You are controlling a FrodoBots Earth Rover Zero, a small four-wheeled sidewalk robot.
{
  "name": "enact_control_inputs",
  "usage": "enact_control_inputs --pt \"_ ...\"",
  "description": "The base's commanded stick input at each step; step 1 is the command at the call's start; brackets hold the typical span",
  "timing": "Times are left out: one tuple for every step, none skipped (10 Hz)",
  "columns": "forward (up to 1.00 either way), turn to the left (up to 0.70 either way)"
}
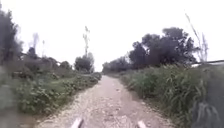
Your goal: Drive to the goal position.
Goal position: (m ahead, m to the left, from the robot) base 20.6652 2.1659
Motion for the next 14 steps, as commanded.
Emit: enact_control_inputs --pt "0.70 0.00" --pt "0.70 0.00" --pt "0.70 0.00" --pt "0.70 0.00" --pt "0.70 0.00" --pt "0.70 0.00" --pt "0.70 0.00" --pt "0.70 0.00" --pt "0.70 0.00" --pt "0.70 0.00" --pt "0.70 0.00" --pt "0.70 0.00" --pt "0.70 0.00" --pt "0.70 0.00"
